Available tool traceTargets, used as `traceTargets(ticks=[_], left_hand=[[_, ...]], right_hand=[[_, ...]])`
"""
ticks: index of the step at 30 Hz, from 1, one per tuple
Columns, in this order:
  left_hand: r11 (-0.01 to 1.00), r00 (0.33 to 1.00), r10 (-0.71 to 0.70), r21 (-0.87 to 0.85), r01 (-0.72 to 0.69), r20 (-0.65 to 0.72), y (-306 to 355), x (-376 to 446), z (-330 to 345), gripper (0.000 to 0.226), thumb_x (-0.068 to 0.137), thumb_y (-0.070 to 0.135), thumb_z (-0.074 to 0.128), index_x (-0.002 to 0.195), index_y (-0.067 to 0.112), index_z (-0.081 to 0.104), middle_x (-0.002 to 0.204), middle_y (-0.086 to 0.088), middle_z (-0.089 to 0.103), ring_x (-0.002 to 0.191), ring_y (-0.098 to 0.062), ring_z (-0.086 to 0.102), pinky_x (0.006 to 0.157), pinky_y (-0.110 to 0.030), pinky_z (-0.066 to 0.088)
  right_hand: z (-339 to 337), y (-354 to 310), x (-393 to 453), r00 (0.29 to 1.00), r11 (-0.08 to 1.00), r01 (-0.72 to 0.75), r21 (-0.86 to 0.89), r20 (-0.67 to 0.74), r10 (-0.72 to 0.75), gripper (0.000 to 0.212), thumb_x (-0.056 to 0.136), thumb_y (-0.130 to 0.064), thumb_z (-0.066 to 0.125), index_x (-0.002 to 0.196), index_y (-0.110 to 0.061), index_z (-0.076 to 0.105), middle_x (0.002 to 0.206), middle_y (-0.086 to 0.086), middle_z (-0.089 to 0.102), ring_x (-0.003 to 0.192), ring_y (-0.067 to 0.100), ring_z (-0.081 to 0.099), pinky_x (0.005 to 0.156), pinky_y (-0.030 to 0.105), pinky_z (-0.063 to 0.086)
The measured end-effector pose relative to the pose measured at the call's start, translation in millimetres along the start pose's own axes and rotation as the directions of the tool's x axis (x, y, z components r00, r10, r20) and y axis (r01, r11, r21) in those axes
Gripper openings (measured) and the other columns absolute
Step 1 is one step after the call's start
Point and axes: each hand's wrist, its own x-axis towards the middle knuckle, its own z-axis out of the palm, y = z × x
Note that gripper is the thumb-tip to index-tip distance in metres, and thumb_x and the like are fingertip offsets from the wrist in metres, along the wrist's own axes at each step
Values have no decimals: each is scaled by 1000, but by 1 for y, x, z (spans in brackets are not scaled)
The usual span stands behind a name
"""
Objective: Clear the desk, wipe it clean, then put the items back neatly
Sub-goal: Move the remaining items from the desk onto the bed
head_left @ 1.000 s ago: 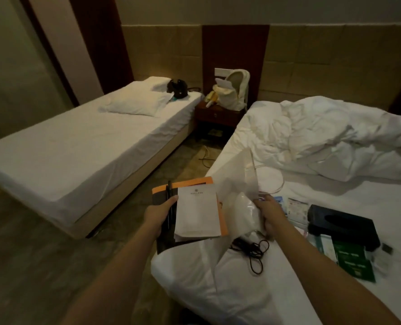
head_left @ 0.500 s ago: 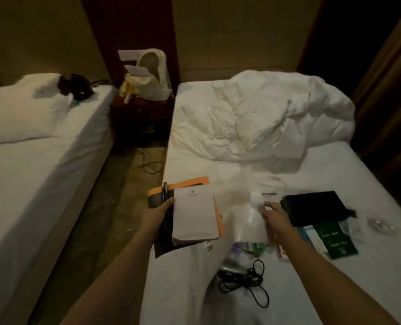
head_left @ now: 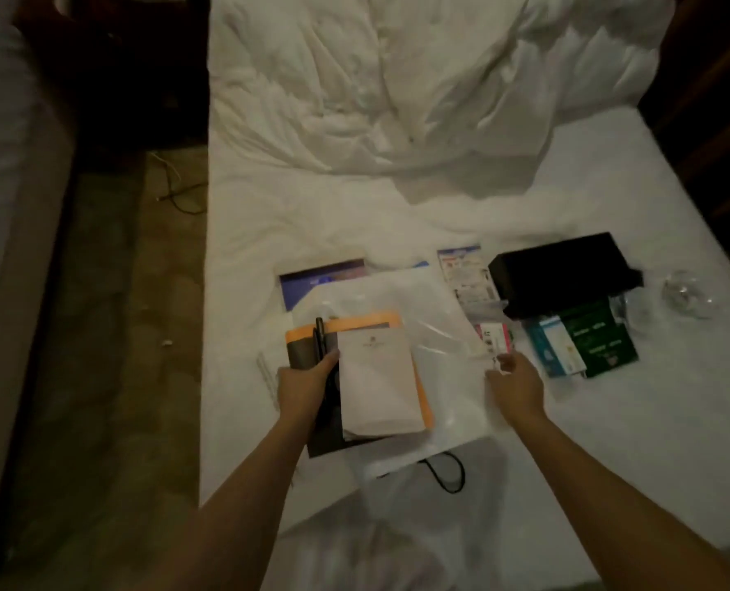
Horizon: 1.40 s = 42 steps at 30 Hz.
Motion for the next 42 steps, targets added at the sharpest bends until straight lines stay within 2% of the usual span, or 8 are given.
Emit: traceTargets(ticks=[6, 16, 21, 24, 30, 33, 35, 42], left_hand=[[995, 997, -40, 88, 46, -66, -21, 25, 37, 73, 73, 42, 78, 119, 0, 42, 105, -13, 56, 94, -30, 57, 74, -35, 47], [977, 997, 42, 214, -27, -69, -32, 43, 57, 74, 69, 39, 82, 116, 3, 38, 106, -9, 54, 97, -27, 56, 74, -31, 45], [939, 993, 91, 338, -59, -80, -27, 32, 45, 83, 70, 49, 78, 129, 6, 38, 128, -17, 47, 115, -34, 51, 93, -44, 48], [889, 988, 152, 439, -131, -12, -16, 13, 27, 85, 71, 52, 76, 133, 7, 37, 129, -17, 47, 114, -33, 52, 93, -44, 48], [639, 922, 284, 665, -386, 262, 14, -59, 2, 71, 67, 48, 79, 120, 12, 49, 112, -10, 58, 99, -27, 59, 83, -40, 52], [453, 865, 325, 740, -498, 383, 34, -103, -1, 81, 67, 50, 78, 132, 17, 43, 126, -7, 52, 110, -25, 55, 88, -37, 50], [343, 830, 340, 763, -548, 443, 47, -131, 0, 88, 71, 50, 75, 139, 13, 34, 136, -8, 42, 123, -26, 46, 95, -38, 45], [68, 647, 424, 690, -720, 634, 80, -207, 27, 81, 77, 56, 67, 138, 14, 34, 137, -8, 42, 124, -24, 44, 98, -37, 42]], right_hand=[[32, 24, 10, 977, 955, 198, -220, 125, -173, 37, 86, -6, 62, 122, -1, 55, 125, 19, 52, 118, 32, 45, 97, 33, 36], [59, 23, 26, 929, 907, 330, -264, 261, -262, 29, 87, -6, 62, 114, 2, 54, 116, 17, 53, 113, 29, 45, 82, 22, 31], [46, 21, 19, 916, 883, 359, -303, 296, -271, 31, 88, -8, 61, 116, 1, 53, 119, 18, 51, 114, 28, 44, 89, 29, 35], [26, 14, 9, 905, 858, 386, -338, 319, -281, 32, 89, -11, 61, 117, 0, 52, 120, 16, 50, 114, 27, 44, 89, 29, 36], [-29, -9, -33, 885, 816, 436, -380, 344, -313, 38, 90, -20, 61, 123, -6, 50, 126, 13, 48, 115, 25, 46, 91, 29, 39], [-65, -15, -64, 866, 777, 476, -411, 370, -335, 37, 89, -21, 61, 122, -8, 49, 125, 11, 48, 113, 22, 48, 88, 25, 39], [-88, -17, -82, 852, 757, 503, -417, 384, -356, 35, 88, -20, 62, 119, -9, 51, 123, 11, 50, 110, 22, 51, 88, 26, 44], [-179, -14, -139, 910, 763, 415, -496, 217, -353, 37, 90, -24, 60, 123, -10, 52, 128, 8, 50, 118, 24, 49, 93, 28, 42]])
